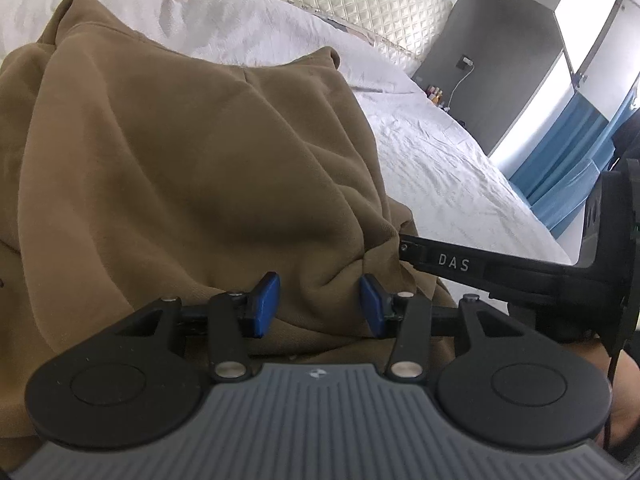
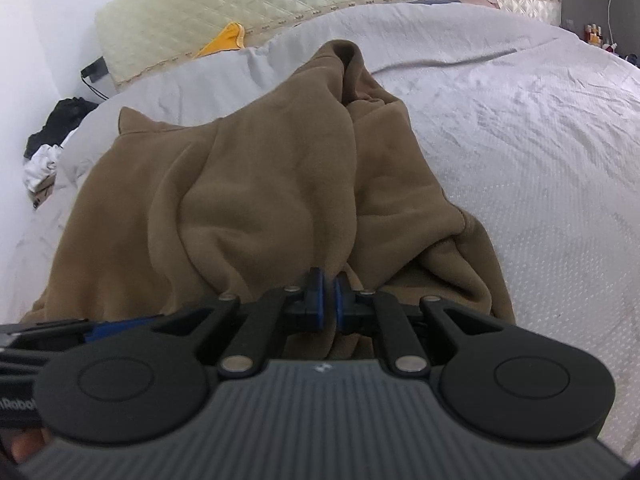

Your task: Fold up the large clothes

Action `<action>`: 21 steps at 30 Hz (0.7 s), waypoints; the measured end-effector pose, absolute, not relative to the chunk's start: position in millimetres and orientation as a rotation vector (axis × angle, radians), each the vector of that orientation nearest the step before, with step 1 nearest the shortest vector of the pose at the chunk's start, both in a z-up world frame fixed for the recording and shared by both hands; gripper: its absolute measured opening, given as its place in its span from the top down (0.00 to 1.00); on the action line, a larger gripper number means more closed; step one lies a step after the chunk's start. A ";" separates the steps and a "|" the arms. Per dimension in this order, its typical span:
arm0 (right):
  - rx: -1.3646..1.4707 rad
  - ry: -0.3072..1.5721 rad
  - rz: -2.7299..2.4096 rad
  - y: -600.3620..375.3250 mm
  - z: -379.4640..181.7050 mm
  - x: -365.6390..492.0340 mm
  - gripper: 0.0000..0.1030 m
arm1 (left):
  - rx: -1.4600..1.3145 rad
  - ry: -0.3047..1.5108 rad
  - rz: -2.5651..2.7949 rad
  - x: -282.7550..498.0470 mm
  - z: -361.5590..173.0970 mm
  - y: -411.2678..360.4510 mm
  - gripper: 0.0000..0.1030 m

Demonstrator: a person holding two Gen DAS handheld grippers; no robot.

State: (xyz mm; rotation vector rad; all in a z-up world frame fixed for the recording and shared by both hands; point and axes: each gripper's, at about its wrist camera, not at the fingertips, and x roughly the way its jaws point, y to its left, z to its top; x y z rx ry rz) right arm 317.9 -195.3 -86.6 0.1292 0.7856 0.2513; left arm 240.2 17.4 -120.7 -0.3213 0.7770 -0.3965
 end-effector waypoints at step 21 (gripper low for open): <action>0.407 0.779 0.109 -262.4 -52.0 262.6 0.50 | -0.246 0.737 -0.269 163.6 -77.6 39.9 0.34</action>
